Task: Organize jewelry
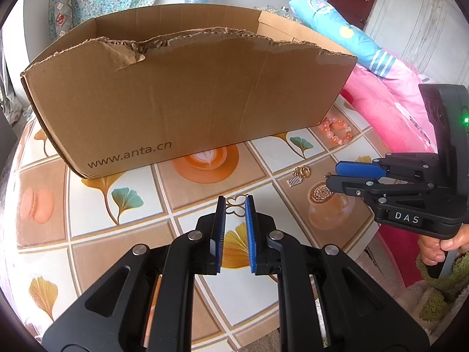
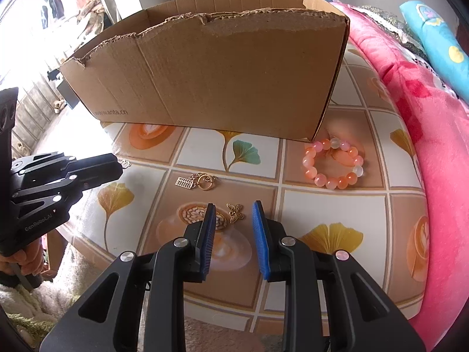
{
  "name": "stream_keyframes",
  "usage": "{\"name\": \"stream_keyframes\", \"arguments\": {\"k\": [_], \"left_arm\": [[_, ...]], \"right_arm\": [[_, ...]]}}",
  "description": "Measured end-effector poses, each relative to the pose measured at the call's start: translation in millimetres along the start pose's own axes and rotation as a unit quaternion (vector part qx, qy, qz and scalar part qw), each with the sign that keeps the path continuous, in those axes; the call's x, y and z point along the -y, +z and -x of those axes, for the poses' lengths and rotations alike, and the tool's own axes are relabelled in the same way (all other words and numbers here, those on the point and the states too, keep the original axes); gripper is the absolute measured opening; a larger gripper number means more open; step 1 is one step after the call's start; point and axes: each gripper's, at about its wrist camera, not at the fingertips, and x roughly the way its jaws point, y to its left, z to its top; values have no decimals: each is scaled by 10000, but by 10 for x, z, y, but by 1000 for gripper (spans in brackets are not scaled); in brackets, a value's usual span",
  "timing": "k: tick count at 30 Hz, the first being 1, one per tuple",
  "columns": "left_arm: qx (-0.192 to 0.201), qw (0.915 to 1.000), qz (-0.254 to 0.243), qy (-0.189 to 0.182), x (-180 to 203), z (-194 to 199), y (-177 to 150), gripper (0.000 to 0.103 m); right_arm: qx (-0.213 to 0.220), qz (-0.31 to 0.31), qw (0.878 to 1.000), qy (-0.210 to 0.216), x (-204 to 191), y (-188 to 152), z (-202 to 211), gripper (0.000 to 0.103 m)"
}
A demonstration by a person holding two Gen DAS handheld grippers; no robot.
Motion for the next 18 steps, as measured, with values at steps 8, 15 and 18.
{"name": "stream_keyframes", "arguments": {"k": [8,15,18], "left_arm": [[-6,10000,10,4,2,-3,4,12],[15,10000,-10,0,3,18,5,12],[45,10000,-14,18,7,44,14,12]], "right_arm": [[18,314,9994,-130,-130,-10,-19,11],[75,2,9997,217,-20,5,-4,7],[170,-83,9994,286,11,31,67,7]]}}
